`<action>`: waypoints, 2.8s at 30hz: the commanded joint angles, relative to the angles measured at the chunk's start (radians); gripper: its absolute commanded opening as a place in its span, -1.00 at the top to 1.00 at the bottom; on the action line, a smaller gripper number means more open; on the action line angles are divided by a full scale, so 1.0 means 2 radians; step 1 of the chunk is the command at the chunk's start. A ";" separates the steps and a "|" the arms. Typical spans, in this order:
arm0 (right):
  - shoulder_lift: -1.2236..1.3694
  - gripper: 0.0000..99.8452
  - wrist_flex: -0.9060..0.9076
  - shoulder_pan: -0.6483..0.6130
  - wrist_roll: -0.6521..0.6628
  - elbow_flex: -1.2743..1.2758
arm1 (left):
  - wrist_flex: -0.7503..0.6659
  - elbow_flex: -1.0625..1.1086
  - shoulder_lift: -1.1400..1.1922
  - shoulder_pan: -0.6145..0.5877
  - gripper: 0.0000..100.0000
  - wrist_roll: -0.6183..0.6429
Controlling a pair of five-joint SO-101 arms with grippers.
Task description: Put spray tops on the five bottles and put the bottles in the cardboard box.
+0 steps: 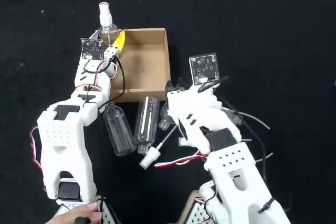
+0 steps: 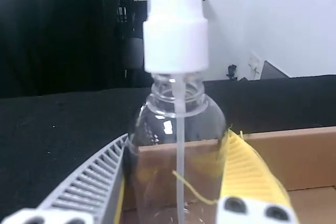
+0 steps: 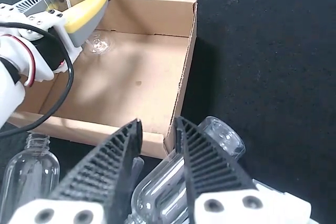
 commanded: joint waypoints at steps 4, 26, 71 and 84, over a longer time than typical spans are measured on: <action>-0.016 0.84 -0.014 0.011 -0.003 -0.004 | 0.006 -0.017 -0.007 -0.004 0.44 -0.002; -0.016 0.84 -0.014 0.011 -0.003 -0.004 | 0.169 0.072 -0.193 -0.023 0.32 0.002; -0.016 0.84 0.009 0.038 0.018 -0.018 | 1.237 -0.080 -0.456 -0.036 0.52 -0.097; -0.016 0.84 0.008 0.041 0.018 -0.017 | 1.134 0.056 -0.458 0.066 0.47 0.229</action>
